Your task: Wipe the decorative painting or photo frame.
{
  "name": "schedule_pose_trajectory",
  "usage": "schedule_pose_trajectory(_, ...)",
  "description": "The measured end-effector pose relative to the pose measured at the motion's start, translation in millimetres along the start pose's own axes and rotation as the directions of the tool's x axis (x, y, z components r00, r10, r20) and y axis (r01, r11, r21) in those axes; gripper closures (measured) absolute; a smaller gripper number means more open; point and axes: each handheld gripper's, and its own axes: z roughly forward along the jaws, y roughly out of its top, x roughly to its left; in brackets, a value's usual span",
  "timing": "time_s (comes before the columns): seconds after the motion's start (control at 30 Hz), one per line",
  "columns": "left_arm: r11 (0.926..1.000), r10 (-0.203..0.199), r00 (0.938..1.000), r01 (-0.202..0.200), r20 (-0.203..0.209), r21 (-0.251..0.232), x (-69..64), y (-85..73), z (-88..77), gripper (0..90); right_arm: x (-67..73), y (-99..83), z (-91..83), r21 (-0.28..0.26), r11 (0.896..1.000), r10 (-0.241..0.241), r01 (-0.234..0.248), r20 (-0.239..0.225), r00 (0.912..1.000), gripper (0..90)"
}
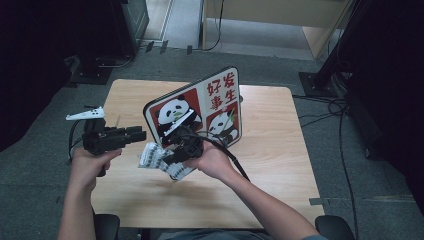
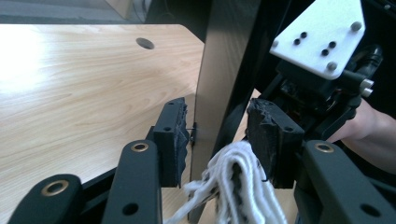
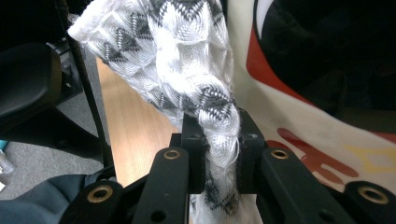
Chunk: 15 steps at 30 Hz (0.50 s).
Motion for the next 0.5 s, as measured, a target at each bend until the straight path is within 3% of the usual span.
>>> schedule_pose_trajectory(0.37,0.9984,-0.009,0.9990,0.007,0.043,0.056,-0.6,5.9,22.0,62.2,-1.4,-8.6,7.8,0.001,1.000,0.015,-0.015,0.002,0.9999,79.6)
schedule_pose_trajectory(0.5,0.9968,-0.019,0.9976,0.013,0.066,0.079,-0.5,5.9,29.8,67.6,-3.3,-12.3,11.0,0.002,1.000,0.020,-0.020,0.001,0.9998,79.6)
